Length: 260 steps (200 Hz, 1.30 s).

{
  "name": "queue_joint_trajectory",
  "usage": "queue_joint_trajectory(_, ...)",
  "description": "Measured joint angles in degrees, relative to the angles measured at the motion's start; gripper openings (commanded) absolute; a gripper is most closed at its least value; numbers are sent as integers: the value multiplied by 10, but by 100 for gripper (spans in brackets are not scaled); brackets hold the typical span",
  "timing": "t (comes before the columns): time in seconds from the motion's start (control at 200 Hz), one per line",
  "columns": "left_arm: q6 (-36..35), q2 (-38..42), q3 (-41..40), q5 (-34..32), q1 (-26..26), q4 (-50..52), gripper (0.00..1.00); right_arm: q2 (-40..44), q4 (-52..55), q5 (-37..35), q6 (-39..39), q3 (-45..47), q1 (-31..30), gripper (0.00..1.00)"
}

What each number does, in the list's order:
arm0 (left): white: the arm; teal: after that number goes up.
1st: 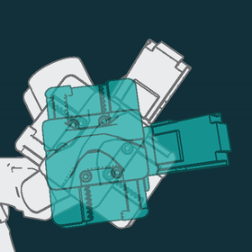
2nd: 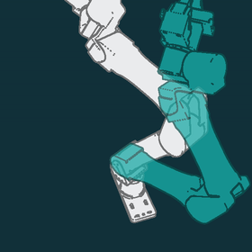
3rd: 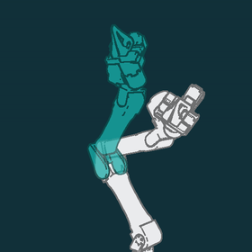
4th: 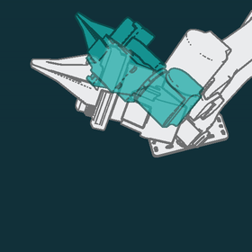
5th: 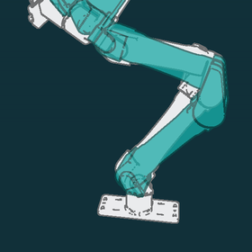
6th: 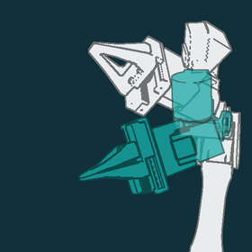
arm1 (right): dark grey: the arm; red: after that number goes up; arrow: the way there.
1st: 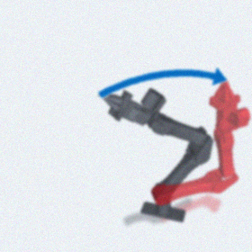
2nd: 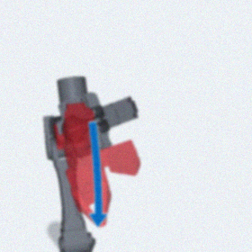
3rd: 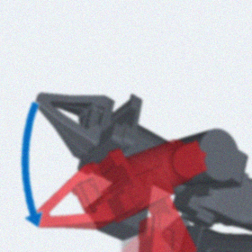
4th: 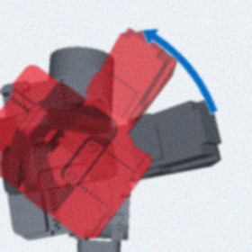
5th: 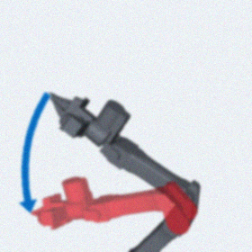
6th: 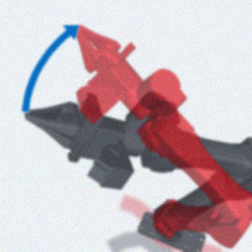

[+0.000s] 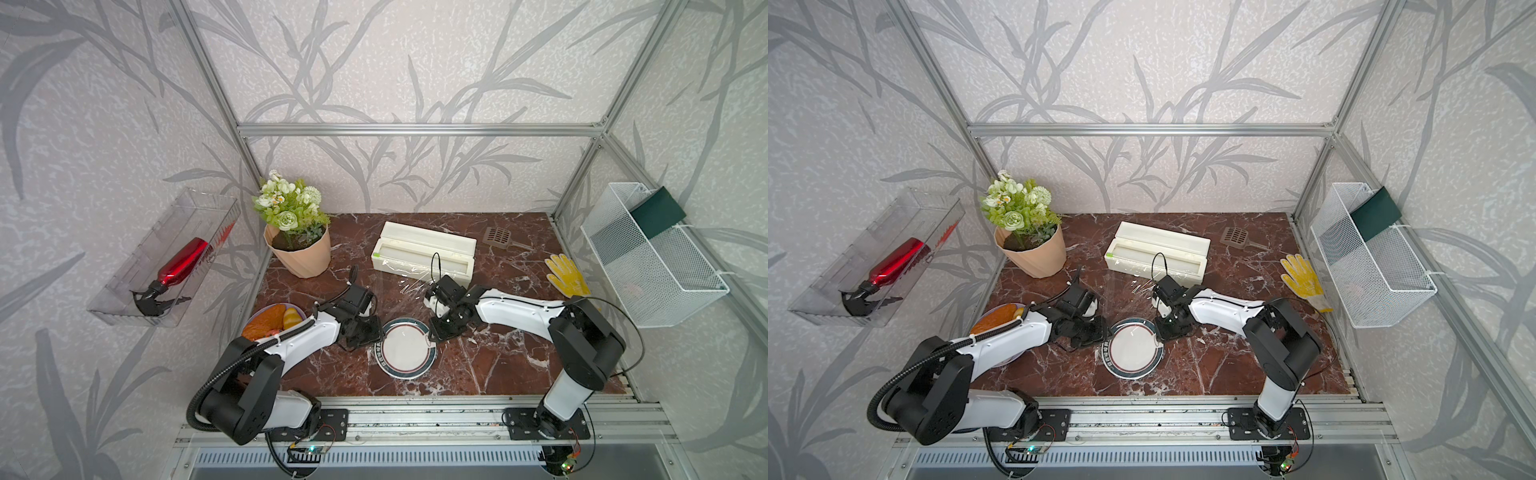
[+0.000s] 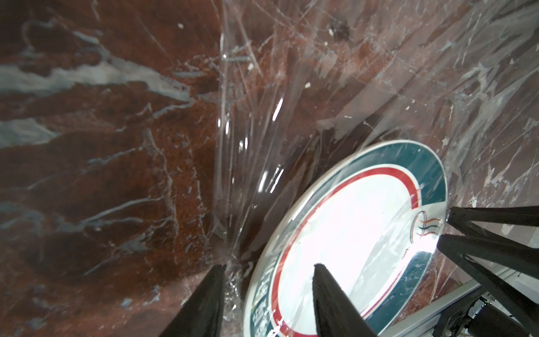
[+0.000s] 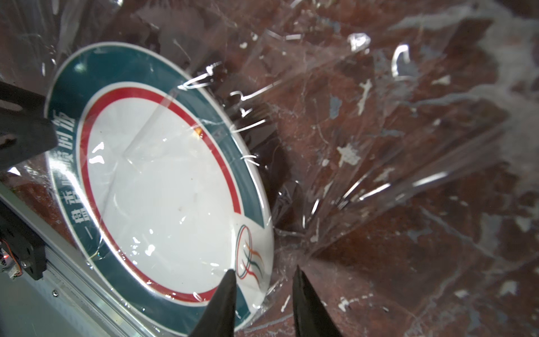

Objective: Wrap the plate with plastic wrap
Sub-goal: Cover the plate with plastic wrap, then pick up the plate at the center of the board.

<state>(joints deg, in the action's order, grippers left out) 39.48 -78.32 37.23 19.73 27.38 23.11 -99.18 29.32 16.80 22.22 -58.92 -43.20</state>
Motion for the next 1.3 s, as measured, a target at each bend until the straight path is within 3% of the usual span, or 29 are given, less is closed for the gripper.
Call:
queue_joint_trajectory(0.56,28,-16,-21,39,0,-56,49,-15,-87,78,35,41,9,28)
queue_joint_trajectory(1.299,62,22,-45,37,0,-69,49,43,-318,233,182,180,60,15)
